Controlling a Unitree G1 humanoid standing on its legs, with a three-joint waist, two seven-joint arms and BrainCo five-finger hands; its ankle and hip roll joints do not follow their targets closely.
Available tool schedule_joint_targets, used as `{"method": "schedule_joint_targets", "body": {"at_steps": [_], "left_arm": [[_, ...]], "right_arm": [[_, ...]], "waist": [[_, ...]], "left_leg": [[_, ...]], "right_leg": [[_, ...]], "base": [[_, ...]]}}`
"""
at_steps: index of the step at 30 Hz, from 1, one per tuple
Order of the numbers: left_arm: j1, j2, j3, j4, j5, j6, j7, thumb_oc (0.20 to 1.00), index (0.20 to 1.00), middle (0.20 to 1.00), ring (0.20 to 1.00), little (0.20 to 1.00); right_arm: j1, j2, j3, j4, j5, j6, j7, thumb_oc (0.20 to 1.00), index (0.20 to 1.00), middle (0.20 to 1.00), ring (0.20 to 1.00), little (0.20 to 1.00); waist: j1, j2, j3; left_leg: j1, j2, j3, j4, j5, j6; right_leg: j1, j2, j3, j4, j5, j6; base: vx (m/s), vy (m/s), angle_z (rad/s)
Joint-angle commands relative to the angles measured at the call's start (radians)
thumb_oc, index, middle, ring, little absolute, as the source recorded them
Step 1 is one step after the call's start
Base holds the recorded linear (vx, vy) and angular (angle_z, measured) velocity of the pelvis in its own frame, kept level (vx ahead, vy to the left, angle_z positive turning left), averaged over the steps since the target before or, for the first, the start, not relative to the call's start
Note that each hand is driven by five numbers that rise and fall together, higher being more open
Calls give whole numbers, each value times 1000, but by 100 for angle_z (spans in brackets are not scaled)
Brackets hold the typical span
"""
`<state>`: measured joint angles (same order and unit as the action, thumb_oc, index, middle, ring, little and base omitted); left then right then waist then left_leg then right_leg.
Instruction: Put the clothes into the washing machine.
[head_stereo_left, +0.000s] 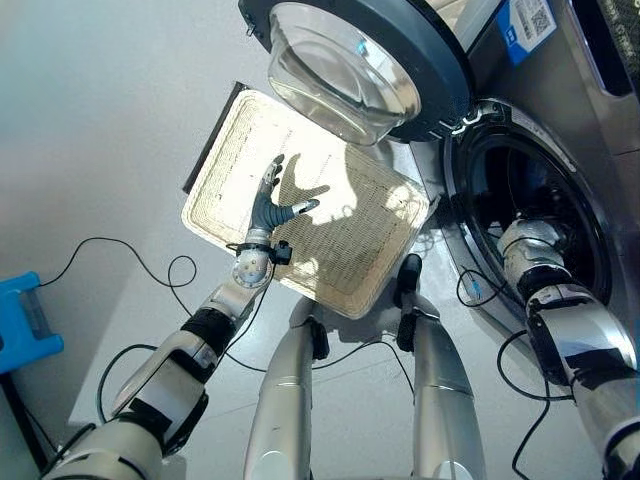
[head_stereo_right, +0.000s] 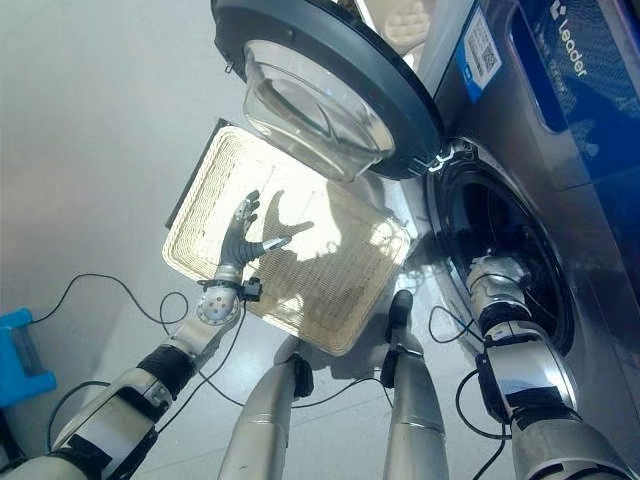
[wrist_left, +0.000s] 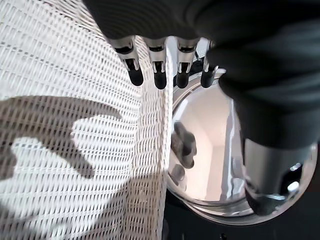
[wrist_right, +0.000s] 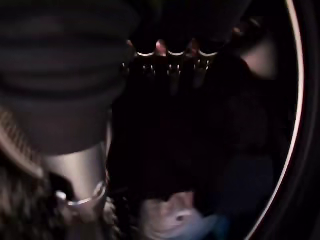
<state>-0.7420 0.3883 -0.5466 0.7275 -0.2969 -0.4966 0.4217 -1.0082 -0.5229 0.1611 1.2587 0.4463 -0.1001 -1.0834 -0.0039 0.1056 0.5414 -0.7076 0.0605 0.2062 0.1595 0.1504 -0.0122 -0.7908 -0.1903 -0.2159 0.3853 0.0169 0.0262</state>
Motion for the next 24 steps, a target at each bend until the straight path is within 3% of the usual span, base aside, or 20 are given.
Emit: {"method": "schedule_joint_targets", "body": {"at_steps": [1, 4, 7, 15, 18, 24], "left_arm": [[-24, -53, 24, 15, 34, -54, 4, 1000, 1000, 1000, 1000, 1000], [-21, -71, 33, 38, 48, -60, -2, 1000, 1000, 1000, 1000, 1000], [-13, -87, 35, 55, 68, -72, -2, 1000, 1000, 1000, 1000, 1000], [7, -116, 39, 56, 92, -72, 5, 1000, 1000, 1000, 1000, 1000], [18, -140, 46, 79, 116, -9, 6, 1000, 1000, 1000, 1000, 1000], [46, -174, 62, 162, 129, 56, -8, 1000, 1000, 1000, 1000, 1000]], "right_arm": [[-14, -56, 59, -17, -195, 167, -1, 1000, 1000, 1000, 1000, 1000], [-20, -32, 137, 6, -296, 293, 49, 1000, 1000, 1000, 1000, 1000], [-10, -8, 164, 32, -317, 339, 48, 1000, 1000, 1000, 1000, 1000], [34, 40, 156, 46, -344, 330, 72, 1000, 1000, 1000, 1000, 1000], [82, 118, 184, 18, -395, 329, 80, 1000, 1000, 1000, 1000, 1000], [146, 202, 203, 0, -400, 331, 47, 1000, 1000, 1000, 1000, 1000]], "waist": [[25, 48, -21], [28, 50, -21], [31, 51, -21], [32, 58, -21], [25, 51, -21], [14, 31, -21]], "left_leg": [[-2, -51, 30, 110, -158, -31], [-2, -50, 30, 110, -158, -29], [1, -49, 30, 109, -159, -28], [17, -53, 25, 102, -159, -30], [48, -52, 27, 101, -163, -31], [103, -47, 30, 95, -167, -30]], "right_leg": [[-14, 14, -25, 65, -20, 102], [-15, 16, -24, 66, -24, 100], [-11, 15, -25, 66, -26, 99], [7, 15, -23, 54, -28, 97], [32, 17, -13, 55, -32, 95], [89, 20, -10, 40, -37, 93]], "base": [[0, 0, 0], [0, 0, 0], [0, 0, 0], [-1, 2, 1], [0, 29, 0], [0, 0, 0]]}}
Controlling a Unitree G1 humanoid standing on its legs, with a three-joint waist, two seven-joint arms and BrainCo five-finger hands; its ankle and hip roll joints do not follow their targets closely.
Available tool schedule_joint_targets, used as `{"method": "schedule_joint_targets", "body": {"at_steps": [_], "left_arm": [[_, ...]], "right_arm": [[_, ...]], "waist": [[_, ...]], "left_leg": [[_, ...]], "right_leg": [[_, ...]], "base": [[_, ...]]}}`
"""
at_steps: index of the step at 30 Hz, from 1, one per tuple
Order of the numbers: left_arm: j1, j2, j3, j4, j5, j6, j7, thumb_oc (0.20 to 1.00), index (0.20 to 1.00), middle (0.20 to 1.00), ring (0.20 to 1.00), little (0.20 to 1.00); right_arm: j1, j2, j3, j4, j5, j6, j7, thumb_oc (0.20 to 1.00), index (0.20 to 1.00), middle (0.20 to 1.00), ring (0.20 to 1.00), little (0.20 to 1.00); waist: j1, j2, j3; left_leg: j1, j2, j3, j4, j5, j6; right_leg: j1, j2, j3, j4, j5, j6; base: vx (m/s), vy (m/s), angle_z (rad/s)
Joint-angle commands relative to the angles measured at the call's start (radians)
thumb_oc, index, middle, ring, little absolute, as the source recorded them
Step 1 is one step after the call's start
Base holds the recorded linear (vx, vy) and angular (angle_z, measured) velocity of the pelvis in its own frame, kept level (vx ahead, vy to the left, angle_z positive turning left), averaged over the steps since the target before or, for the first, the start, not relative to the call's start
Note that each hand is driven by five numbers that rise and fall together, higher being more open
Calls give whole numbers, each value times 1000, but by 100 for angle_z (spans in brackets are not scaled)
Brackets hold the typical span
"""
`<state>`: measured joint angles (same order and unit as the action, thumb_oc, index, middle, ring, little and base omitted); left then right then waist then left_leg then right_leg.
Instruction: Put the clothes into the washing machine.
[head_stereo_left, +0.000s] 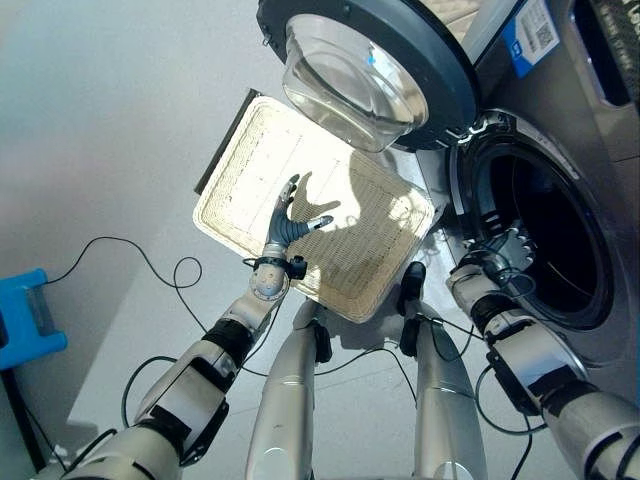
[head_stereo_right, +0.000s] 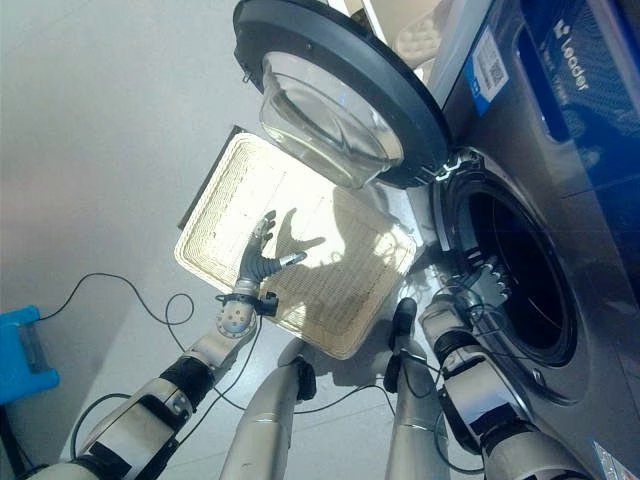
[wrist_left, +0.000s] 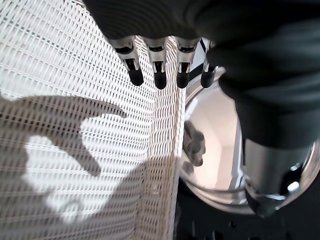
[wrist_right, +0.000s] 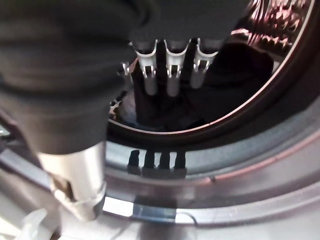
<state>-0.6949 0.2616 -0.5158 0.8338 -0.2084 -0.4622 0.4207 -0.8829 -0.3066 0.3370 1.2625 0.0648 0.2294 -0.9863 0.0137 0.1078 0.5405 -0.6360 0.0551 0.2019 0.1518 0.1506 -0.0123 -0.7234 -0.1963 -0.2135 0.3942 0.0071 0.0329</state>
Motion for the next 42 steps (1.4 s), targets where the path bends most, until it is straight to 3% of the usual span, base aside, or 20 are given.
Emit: {"method": "schedule_joint_targets", "body": {"at_steps": [1, 9, 11, 16, 17, 18, 23, 26, 27, 29, 31, 32, 35, 39, 42], "left_arm": [[3, -51, 33, 71, 41, 31, -10, 1000, 1000, 1000, 1000, 1000], [90, -84, 39, 257, 72, 117, -51, 1000, 1000, 1000, 1000, 1000], [112, -84, 32, 283, 104, 110, -66, 1000, 1000, 1000, 1000, 1000], [182, -77, -16, 336, 233, 92, -78, 1000, 1000, 1000, 1000, 1000], [220, -77, -42, 359, 279, 74, -85, 1000, 1000, 1000, 1000, 1000], [226, -77, -46, 360, 280, 73, -87, 1000, 1000, 1000, 1000, 1000], [308, -73, -50, 351, 289, 60, -146, 1000, 1000, 1000, 1000, 1000], [326, -73, -44, 347, 307, 62, -151, 1000, 1000, 1000, 1000, 1000], [351, -72, -41, 348, 319, 63, -158, 1000, 1000, 1000, 1000, 1000], [364, -74, -41, 346, 316, 73, -160, 1000, 1000, 1000, 1000, 1000], [364, -74, -41, 346, 316, 73, -160, 1000, 1000, 1000, 1000, 1000], [383, -77, -33, 347, 322, 82, -157, 1000, 1000, 1000, 1000, 1000], [390, -80, -31, 350, 342, 90, -166, 1000, 1000, 1000, 1000, 1000], [395, -77, -40, 348, 355, 102, -193, 1000, 1000, 1000, 1000, 1000], [409, -67, -48, 343, 356, 94, -230, 1000, 1000, 1000, 1000, 1000]], "right_arm": [[32, -3, 30, -6, -9, 1, -58, 1000, 1000, 1000, 1000, 1000], [146, 105, 36, -1, 55, 14, -86, 1000, 1000, 1000, 1000, 1000], [166, 114, 36, 1, 67, 13, -83, 1000, 1000, 1000, 1000, 1000], [233, 118, 48, 5, 2, 32, -3, 1000, 1000, 1000, 1000, 1000], [272, 123, 82, 12, -55, 32, 77, 1000, 1000, 1000, 1000, 1000], [279, 123, 86, 12, -65, 31, 89, 1000, 1000, 1000, 1000, 1000], [381, 108, 153, -16, -211, -28, 297, 1000, 1000, 1000, 1000, 1000], [409, 100, 167, -25, -237, -57, 335, 1000, 1000, 1000, 1000, 1000], [453, 97, 179, -36, -254, -100, 388, 1000, 1000, 1000, 1000, 1000], [485, 95, 187, -44, -250, -134, 413, 1000, 1000, 1000, 1000, 1000], [485, 95, 187, -44, -250, -134, 413, 1000, 1000, 1000, 1000, 1000], [527, 99, 189, -60, -251, -203, 465, 1000, 1000, 1000, 1000, 1000], [547, 103, 211, -89, -303, -265, 535, 1000, 1000, 1000, 1000, 1000], [553, 110, 276, -136, -436, -341, 653, 1000, 1000, 1000, 1000, 1000], [558, 105, 312, -161, -465, -363, 695, 1000, 1000, 1000, 1000, 1000]], "waist": [[-5, 26, -20], [-10, 0, -20], [-9, -5, -20], [-6, -16, -21], [-2, -25, -49], [-1, -26, -56], [8, -59, -163], [9, -70, -190], [8, -88, -236], [5, -100, -267], [5, -100, -267], [1, -115, -305], [-6, -134, -332], [-7, -149, -364], [-2, -155, -376]], "left_leg": [[39, -41, 34, 101, -167, -30], [194, -42, 16, 73, -177, -26], [227, -42, 11, 64, -176, -27], [352, -44, -4, 17, -167, -29], [407, -47, -14, -16, -159, -32], [415, -47, -15, -22, -158, -32], [535, -49, -41, -123, -140, -41], [565, -47, -48, -149, -133, -41], [601, -42, -54, -180, -124, -41], [629, -37, -55, -207, -117, -40], [629, -37, -55, -207, -117, -40], [654, -23, -55, -239, -106, -45], [669, -18, -57, -239, -111, -50], [683, -12, -57, -239, -120, -46], [690, -4, -56, -239, -119, -45]], "right_leg": [[30, 27, -11, 29, -28, 86], [191, 28, -4, -3, -44, 84], [227, 28, -5, -15, -44, 83], [365, 34, -4, -71, -39, 85], [428, 34, -7, -108, -36, 87], [438, 34, -8, -116, -35, 87], [592, 51, -12, -246, -15, 88], [625, 56, -10, -272, -8, 88], [665, 65, -3, -305, 1, 88], [691, 72, 2, -326, 6, 87], [691, 72, 2, -326, 6, 87], [726, 83, 9, -370, 22, 89], [750, 88, 23, -428, 48, 90], [768, 100, 31, -431, 37, 82], [773, 103, 29, -420, 25, 77]], "base": [[0, 0, 0], [8, -1, 1], [50, -12, 5], [89, 3, 2], [154, 11, -3], [215, 2, 0], [162, -30, 2], [128, -36, 0], [135, -46, 0], [137, -42, 2], [76, -28, 1], [92, -55, -1], [58, -68, -4], [33, -54, -8], [46, -82, 0]]}}
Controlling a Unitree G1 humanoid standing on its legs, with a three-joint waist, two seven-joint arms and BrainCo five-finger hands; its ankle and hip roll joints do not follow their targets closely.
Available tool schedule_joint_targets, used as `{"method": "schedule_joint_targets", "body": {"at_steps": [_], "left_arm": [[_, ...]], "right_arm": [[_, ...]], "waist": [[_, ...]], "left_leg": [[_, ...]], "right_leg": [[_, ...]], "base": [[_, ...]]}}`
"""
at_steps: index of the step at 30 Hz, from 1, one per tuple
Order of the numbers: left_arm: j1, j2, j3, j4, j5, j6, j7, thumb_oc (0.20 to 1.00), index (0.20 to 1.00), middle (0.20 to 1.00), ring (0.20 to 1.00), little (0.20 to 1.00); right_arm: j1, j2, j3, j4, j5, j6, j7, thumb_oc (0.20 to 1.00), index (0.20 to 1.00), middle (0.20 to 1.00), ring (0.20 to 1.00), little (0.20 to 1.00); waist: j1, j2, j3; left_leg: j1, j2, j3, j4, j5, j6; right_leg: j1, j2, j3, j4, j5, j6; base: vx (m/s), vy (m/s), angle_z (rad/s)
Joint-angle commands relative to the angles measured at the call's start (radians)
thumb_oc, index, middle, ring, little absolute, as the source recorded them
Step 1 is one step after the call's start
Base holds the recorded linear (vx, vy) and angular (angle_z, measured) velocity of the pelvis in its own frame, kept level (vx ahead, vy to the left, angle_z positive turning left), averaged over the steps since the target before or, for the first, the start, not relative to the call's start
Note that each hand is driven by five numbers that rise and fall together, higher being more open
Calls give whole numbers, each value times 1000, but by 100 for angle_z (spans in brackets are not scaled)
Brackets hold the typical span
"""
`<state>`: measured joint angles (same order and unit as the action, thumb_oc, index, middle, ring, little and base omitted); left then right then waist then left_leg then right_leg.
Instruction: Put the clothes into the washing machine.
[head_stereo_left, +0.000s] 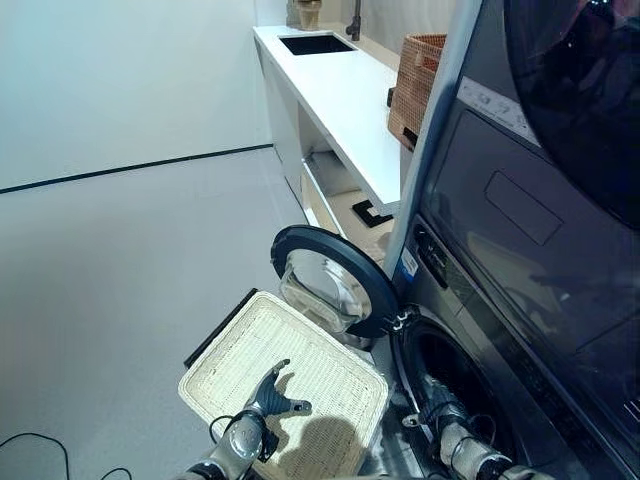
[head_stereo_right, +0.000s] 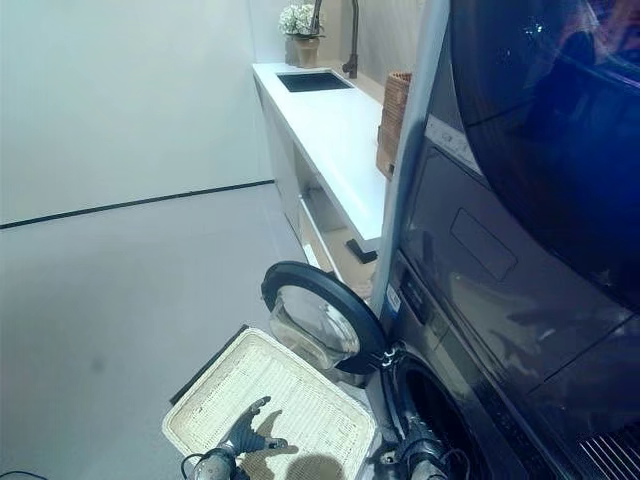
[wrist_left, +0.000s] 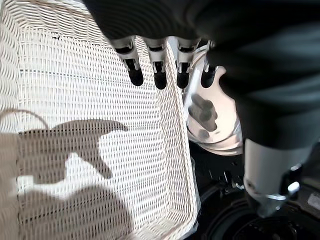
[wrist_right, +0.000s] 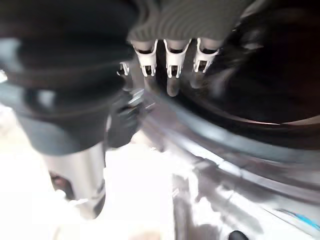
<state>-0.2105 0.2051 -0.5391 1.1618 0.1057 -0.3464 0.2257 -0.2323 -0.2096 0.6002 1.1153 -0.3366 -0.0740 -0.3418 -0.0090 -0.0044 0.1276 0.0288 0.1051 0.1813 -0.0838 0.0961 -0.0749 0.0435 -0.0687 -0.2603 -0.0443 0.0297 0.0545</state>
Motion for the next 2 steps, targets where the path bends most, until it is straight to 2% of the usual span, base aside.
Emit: {"method": "schedule_joint_targets", "body": {"at_steps": [1, 2], "left_arm": [[-74, -9, -28, 12, 36, -17, -40, 1000, 1000, 1000, 1000, 1000], [-74, -9, -28, 12, 37, -16, -40, 1000, 1000, 1000, 1000, 1000]], "right_arm": [[-91, 7, 57, -14, -72, -60, 54, 1000, 1000, 1000, 1000, 1000], [-91, 7, 58, -15, -71, -59, 55, 1000, 1000, 1000, 1000, 1000]], "waist": [[23, -44, 35], [23, -44, 35]], "left_leg": [[28, -53, -37, -3, -65, 18], [28, -52, -37, -3, -65, 19]], "right_leg": [[8, -24, 75, 20, 0, 54], [9, -24, 75, 20, -1, 53]], "base": [[27, -79, 2], [12, -39, 2]]}}
